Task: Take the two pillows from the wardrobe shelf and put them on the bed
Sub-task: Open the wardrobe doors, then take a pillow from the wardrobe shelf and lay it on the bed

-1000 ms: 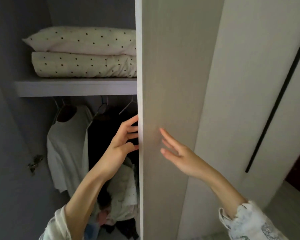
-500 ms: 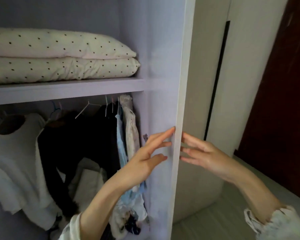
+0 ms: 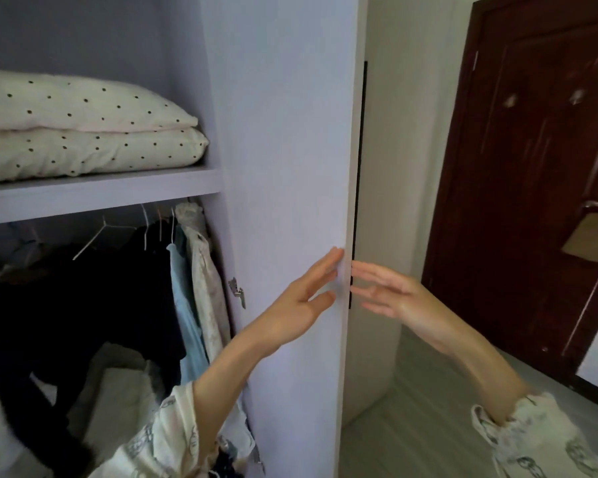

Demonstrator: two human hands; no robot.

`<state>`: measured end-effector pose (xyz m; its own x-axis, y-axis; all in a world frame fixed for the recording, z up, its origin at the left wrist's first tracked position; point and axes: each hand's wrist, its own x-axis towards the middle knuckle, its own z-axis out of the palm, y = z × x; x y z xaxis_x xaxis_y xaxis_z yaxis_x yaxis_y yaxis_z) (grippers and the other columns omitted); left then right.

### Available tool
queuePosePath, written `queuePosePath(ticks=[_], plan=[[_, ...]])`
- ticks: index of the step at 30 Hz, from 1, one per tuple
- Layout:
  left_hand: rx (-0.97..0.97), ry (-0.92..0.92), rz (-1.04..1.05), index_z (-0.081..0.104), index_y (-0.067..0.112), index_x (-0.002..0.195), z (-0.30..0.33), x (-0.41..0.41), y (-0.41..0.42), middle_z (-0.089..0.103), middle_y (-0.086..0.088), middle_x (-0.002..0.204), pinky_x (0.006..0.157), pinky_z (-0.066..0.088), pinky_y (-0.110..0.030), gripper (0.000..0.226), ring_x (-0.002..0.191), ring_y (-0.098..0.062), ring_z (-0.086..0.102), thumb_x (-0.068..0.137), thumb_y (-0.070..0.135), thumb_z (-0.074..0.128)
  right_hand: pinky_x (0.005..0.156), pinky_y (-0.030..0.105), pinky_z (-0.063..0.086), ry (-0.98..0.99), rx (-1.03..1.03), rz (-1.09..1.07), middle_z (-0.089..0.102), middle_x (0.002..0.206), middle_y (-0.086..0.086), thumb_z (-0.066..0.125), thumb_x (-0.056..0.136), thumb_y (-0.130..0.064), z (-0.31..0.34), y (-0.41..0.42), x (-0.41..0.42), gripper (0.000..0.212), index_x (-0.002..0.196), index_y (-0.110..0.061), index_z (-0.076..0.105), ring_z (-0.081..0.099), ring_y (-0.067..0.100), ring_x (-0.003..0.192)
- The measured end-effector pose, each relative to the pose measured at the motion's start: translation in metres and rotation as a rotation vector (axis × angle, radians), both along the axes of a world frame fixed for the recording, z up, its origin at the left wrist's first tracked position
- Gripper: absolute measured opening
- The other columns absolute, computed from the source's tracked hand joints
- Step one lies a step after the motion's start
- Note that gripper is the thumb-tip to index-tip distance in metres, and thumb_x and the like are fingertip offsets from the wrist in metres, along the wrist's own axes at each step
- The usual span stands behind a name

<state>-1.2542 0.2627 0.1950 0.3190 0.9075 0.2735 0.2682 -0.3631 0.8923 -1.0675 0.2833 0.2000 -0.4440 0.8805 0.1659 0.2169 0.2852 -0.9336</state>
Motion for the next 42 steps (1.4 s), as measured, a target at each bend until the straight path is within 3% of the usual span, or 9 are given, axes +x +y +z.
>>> queuePosePath(ticks=[4, 8, 15, 20, 24, 27, 31, 35, 42], plan=[[0.021, -0.021, 0.025, 0.029, 0.035, 0.138, 0.008, -0.008, 0.003, 0.039, 0.018, 0.142, 0.110, 0.036, -0.032, 0.052, 0.127, -0.004, 0.044, 0.097, 0.004, 0.040, 0.090, 0.023, 0.051, 0.006, -0.002, -0.028, 0.060, 0.125, 0.001, 0.034, 0.100, -0.007, 0.008, -0.003, 0.006, 0.034, 0.125, -0.021, 0.052, 0.062, 0.010, 0.107], [0.065, -0.045, 0.114, 0.038, 0.028, 0.133, 0.021, -0.029, -0.001, 0.050, 0.007, 0.132, 0.101, 0.042, -0.030, 0.042, 0.120, -0.010, 0.051, 0.097, 0.007, 0.041, 0.090, 0.028, 0.052, 0.072, 0.029, 0.020, 0.063, 0.117, 0.007, 0.032, 0.099, -0.004, 0.012, -0.012, -0.018, 0.033, 0.123, -0.014, 0.053, 0.064, 0.020, 0.103], [0.104, 0.048, 0.312, 0.045, 0.022, 0.130, 0.033, -0.100, -0.012, 0.054, -0.005, 0.130, 0.098, 0.044, -0.035, 0.038, 0.115, -0.015, 0.054, 0.096, 0.005, 0.042, 0.091, 0.035, 0.049, 0.098, 0.053, 0.135, 0.060, 0.114, 0.005, 0.036, 0.099, -0.007, 0.019, 0.003, -0.111, 0.028, 0.119, -0.018, 0.051, 0.062, 0.020, 0.100], [0.162, 0.085, 0.502, 0.049, 0.020, 0.127, 0.043, -0.180, -0.024, 0.058, -0.002, 0.120, 0.088, 0.046, -0.016, 0.033, 0.107, -0.011, 0.057, 0.097, 0.008, 0.041, 0.084, 0.033, 0.051, 0.135, 0.074, 0.195, 0.063, 0.104, -0.001, 0.040, 0.097, -0.010, 0.031, 0.030, -0.195, 0.022, 0.108, -0.024, 0.053, 0.063, 0.017, 0.091], [0.189, 0.143, 0.633, 0.049, 0.018, 0.128, 0.056, -0.253, -0.031, 0.058, -0.003, 0.120, 0.090, 0.047, -0.024, 0.034, 0.107, -0.013, 0.058, 0.098, 0.007, 0.037, 0.078, 0.026, 0.052, 0.129, 0.146, 0.265, 0.064, 0.098, -0.006, 0.040, 0.097, -0.010, 0.049, 0.059, -0.273, 0.023, 0.109, -0.023, 0.054, 0.064, 0.013, 0.087], [0.223, 0.180, 0.716, 0.049, 0.014, 0.128, 0.072, -0.313, -0.026, 0.058, -0.006, 0.121, 0.096, 0.044, -0.028, 0.035, 0.107, -0.016, 0.057, 0.097, 0.004, 0.038, 0.074, 0.024, 0.053, 0.115, 0.279, 0.306, 0.067, 0.096, -0.004, 0.040, 0.097, -0.009, 0.068, 0.080, -0.337, 0.026, 0.101, -0.029, 0.056, 0.065, 0.007, 0.083], [0.285, 0.272, 0.824, 0.052, 0.018, 0.125, 0.095, -0.403, -0.008, 0.058, -0.002, 0.119, 0.096, 0.042, -0.026, 0.032, 0.111, -0.016, 0.056, 0.096, 0.009, 0.041, 0.085, 0.028, 0.048, 0.047, 0.529, 0.297, 0.066, 0.092, -0.014, 0.045, 0.095, -0.016, 0.097, 0.112, -0.422, 0.021, 0.104, -0.031, 0.056, 0.064, 0.010, 0.092], [0.442, 0.415, 0.888, 0.054, 0.010, 0.123, 0.120, -0.486, 0.015, 0.057, -0.004, 0.122, 0.086, 0.038, -0.006, 0.034, 0.115, -0.016, 0.053, 0.093, 0.000, 0.043, 0.088, 0.021, 0.042, 0.010, 0.783, 0.193, 0.064, 0.103, -0.007, 0.049, 0.094, -0.021, 0.132, 0.141, -0.498, 0.028, 0.121, -0.022, 0.056, 0.058, 0.012, 0.104], [0.672, 0.732, 0.951, 0.040, 0.031, 0.134, 0.187, -0.577, 0.065, 0.040, 0.004, 0.140, 0.105, 0.024, -0.024, 0.047, 0.130, -0.011, 0.034, 0.089, 0.032, 0.054, 0.105, 0.036, 0.028, -0.224, 1.198, -0.080, 0.046, 0.139, 0.005, 0.054, 0.090, -0.033, 0.195, 0.193, -0.580, 0.051, 0.137, -0.019, 0.041, 0.035, 0.023, 0.130]])
